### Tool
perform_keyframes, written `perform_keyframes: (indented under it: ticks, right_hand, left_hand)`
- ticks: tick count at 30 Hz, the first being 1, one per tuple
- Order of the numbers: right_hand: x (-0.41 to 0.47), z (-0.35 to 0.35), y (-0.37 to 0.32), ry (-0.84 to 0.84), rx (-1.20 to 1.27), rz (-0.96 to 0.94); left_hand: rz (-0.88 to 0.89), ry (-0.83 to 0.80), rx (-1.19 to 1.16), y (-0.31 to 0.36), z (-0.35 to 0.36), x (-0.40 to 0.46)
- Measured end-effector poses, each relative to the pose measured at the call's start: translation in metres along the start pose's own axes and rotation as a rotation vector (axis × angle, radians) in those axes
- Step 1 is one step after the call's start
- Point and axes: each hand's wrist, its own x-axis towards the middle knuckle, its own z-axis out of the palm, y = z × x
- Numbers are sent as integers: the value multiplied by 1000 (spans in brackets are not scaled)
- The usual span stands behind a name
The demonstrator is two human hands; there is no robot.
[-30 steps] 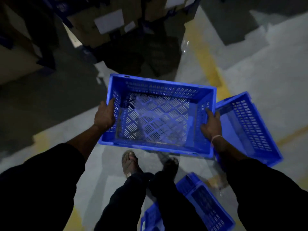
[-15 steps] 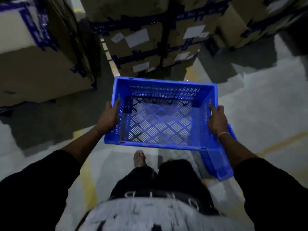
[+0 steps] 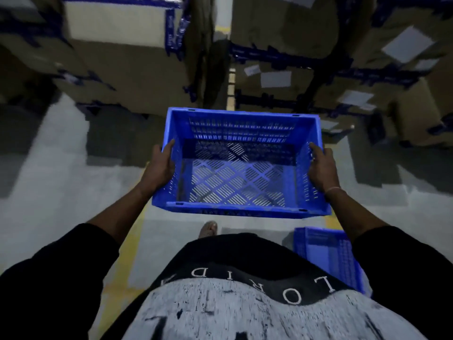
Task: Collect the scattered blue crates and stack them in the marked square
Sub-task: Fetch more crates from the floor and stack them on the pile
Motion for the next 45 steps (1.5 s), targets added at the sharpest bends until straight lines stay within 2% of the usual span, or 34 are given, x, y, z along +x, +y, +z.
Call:
perform_keyframes:
  ticks: [9,16,28,45]
  right_hand:
    - [46,16,-75,-71,-15,-275]
    - [58,46,-156,-211,-2,-483]
    - [20,140,-365,-335,-23,-774]
    - [-46,307,-660,-531,-3,-971]
  left_hand:
    - [-228,232,-34,-37,-9,-91]
    - [-420,405,-73,-71,-21,-160]
    - [-648,597,-126,-200,-78,-266]
    - [-924,732,-128,-389,-183,-371]
